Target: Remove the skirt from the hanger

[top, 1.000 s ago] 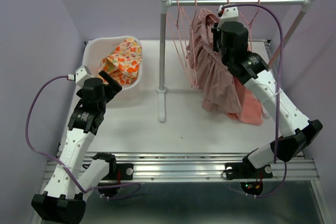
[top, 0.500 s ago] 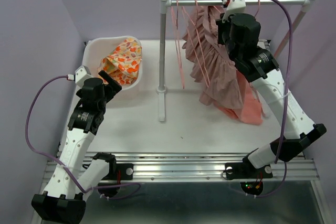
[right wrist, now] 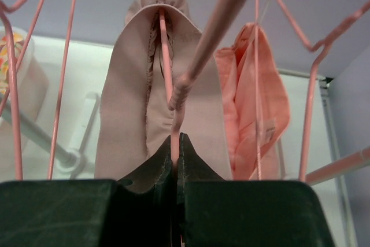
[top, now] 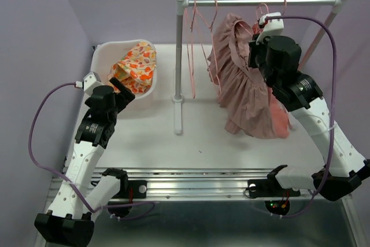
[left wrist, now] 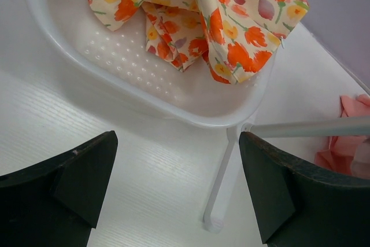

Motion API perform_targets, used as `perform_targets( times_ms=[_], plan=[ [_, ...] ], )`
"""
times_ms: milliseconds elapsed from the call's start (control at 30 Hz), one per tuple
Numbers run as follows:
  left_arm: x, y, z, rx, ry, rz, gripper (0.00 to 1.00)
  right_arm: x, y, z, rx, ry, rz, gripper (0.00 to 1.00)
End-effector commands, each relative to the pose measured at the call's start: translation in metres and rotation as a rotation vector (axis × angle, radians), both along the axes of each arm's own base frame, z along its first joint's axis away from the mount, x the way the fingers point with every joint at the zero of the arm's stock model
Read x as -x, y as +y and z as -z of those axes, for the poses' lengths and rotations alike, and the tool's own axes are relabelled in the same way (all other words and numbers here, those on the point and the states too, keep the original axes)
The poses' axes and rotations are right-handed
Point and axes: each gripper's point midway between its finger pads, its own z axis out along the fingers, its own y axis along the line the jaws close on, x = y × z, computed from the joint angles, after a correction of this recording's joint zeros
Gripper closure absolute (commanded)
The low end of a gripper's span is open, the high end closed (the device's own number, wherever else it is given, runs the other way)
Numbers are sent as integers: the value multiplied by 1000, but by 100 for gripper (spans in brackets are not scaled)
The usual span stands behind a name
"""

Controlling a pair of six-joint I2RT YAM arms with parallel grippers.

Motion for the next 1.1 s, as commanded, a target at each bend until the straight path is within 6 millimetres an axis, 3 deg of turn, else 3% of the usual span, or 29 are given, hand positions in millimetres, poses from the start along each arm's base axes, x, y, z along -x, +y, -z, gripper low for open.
perform_targets(
  times_ms=[0,200,300,500,633,767,867,1067],
  plan=[
    [-5,-7,-4,-5,-27,40,1,17,12,-5,-173,-22,-77,99],
    [-7,-17,-3,13,-33,91,1,34,13,60,-217,112,-81,99],
    [-6,-26,1,27,-27,140,1,46,28,105,-240,226,-158,99],
    [-3,-59,7,80,-43,304,1,71,55,152,-294,352,-315,99],
    [5,-95,21,117,-31,442,1,102,74,176,-374,427,-459,99],
    [25,-156,26,155,-48,650,1,130,92,191,-437,482,-610,99],
    [39,-188,32,199,-45,756,1,138,95,203,-445,504,-646,99],
    [52,-228,33,280,-57,862,1,152,106,228,-448,576,-713,99]
  ],
)
